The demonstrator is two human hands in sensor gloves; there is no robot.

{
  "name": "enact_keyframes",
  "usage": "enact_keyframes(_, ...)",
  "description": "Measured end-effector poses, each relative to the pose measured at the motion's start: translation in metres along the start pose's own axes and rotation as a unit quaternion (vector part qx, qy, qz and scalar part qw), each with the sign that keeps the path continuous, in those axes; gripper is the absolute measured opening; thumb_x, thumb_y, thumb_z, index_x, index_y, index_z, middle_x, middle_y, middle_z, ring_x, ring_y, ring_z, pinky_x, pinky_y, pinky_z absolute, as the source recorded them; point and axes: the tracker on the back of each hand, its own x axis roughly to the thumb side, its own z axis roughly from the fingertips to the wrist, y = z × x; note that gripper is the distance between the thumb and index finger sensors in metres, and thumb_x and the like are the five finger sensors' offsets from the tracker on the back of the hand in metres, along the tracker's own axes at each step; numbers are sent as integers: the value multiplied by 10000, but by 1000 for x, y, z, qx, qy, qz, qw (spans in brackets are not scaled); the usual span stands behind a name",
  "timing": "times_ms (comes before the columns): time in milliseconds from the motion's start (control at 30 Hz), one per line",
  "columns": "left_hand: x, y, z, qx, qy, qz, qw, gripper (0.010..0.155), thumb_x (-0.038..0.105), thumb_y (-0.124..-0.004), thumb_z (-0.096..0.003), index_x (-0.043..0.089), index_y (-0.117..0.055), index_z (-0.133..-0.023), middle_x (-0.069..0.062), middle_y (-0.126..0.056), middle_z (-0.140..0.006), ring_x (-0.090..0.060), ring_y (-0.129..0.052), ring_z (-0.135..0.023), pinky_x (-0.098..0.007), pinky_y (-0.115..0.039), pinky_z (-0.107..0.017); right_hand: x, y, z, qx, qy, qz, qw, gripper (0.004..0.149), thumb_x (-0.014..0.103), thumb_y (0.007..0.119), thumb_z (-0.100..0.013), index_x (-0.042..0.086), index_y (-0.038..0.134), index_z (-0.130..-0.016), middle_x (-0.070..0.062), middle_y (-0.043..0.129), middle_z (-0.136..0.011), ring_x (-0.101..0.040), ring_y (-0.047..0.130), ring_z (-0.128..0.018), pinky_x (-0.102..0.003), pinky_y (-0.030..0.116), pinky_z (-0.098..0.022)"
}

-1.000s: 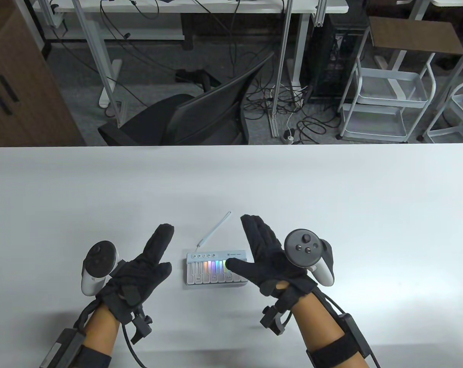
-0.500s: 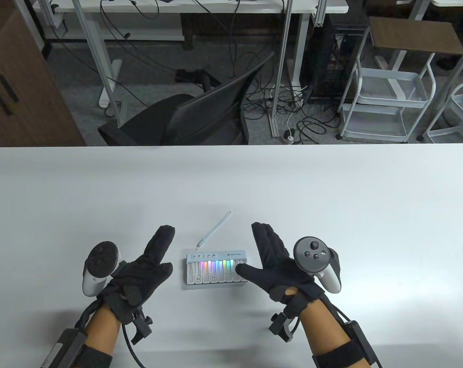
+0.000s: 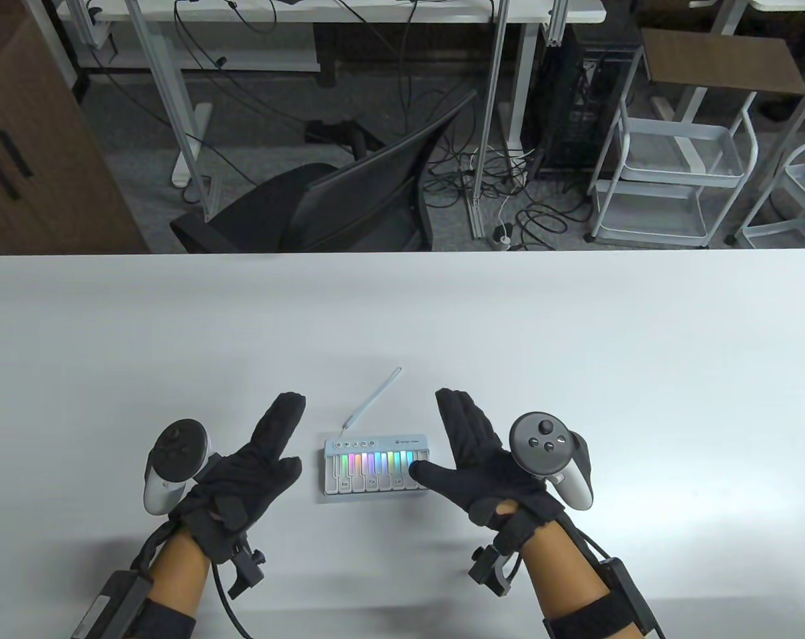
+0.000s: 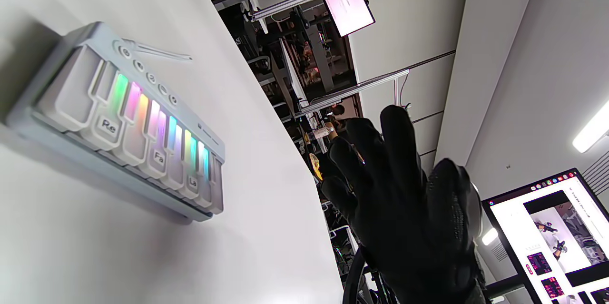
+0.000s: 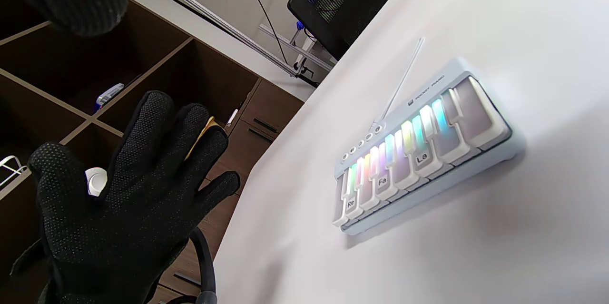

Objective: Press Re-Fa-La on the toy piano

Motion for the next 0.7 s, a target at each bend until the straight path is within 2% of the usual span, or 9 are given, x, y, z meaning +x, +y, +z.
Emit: enact_keyframes(700, -2, 0, 0, -2, 2, -1, 1000, 924, 812, -635, -478, 355, -180, -1141, -30, -16, -1175, -392, 42, -1097, -706, -73, -629, 0, 2, 0, 6, 4, 3, 1000, 987, 719, 816, -439, 364, 136, -1059, -57, 62, -1128, -454, 81, -1074, -699, 130, -664)
